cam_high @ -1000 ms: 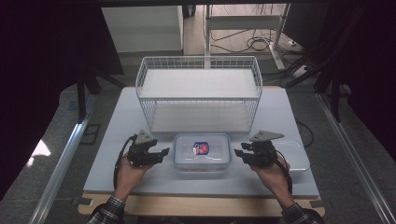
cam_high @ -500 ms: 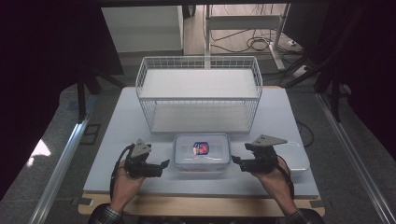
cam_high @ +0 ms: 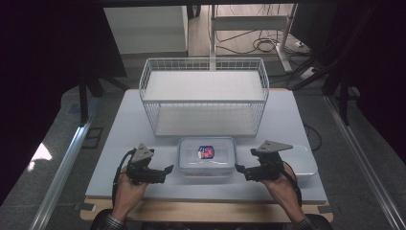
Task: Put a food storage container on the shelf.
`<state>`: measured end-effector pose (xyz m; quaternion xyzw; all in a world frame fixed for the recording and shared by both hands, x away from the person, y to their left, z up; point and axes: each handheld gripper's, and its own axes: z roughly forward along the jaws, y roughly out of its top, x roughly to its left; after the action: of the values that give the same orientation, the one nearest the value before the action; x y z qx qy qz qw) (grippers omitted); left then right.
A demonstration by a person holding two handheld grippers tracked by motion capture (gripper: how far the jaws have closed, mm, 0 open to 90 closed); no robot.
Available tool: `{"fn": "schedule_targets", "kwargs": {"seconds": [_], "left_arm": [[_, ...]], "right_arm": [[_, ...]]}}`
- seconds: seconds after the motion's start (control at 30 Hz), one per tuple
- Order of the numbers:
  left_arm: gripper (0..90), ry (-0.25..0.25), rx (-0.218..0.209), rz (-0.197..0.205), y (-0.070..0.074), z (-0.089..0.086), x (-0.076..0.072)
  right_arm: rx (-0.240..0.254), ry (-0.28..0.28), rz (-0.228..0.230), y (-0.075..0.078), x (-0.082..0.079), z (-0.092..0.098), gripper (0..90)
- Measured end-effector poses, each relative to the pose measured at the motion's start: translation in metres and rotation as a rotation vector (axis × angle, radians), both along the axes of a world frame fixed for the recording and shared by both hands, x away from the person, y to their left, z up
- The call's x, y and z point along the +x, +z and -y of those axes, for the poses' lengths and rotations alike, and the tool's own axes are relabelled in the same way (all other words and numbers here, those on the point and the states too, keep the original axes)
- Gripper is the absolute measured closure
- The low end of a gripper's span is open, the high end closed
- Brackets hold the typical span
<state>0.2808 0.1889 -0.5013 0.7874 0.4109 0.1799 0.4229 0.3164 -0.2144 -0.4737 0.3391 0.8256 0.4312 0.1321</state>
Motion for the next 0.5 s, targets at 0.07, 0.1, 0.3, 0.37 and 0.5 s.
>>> {"fn": "schedule_targets", "kwargs": {"seconds": [0.07, 0.1, 0.3, 0.37, 0.5], "left_arm": [[5.0, -0.009, -0.011, -0.007, 0.002, 0.002, 0.0], [5.2, -0.01, -0.015, -0.01, 0.003, 0.003, 0.001], [4.5, -0.033, -0.018, -0.032, 0.008, 0.01, 0.007], [4.2, -0.039, -0.015, -0.047, 0.008, 0.013, 0.01], [3.8, -0.064, -0.056, -0.072, 0.011, 0.015, 0.015]], "right_arm": [[-0.001, 0.007, -0.001, -0.001, 0.001, -0.001, 12.2], [-0.002, 0.01, -0.002, -0.001, 0.002, -0.001, 12.0], [0.006, 0.01, -0.009, 0.001, 0.005, -0.006, 11.3], [0.005, 0.007, -0.013, 0.002, 0.007, -0.007, 11.3], [-0.02, 0.006, -0.017, 0.003, 0.009, -0.013, 8.2]]}}
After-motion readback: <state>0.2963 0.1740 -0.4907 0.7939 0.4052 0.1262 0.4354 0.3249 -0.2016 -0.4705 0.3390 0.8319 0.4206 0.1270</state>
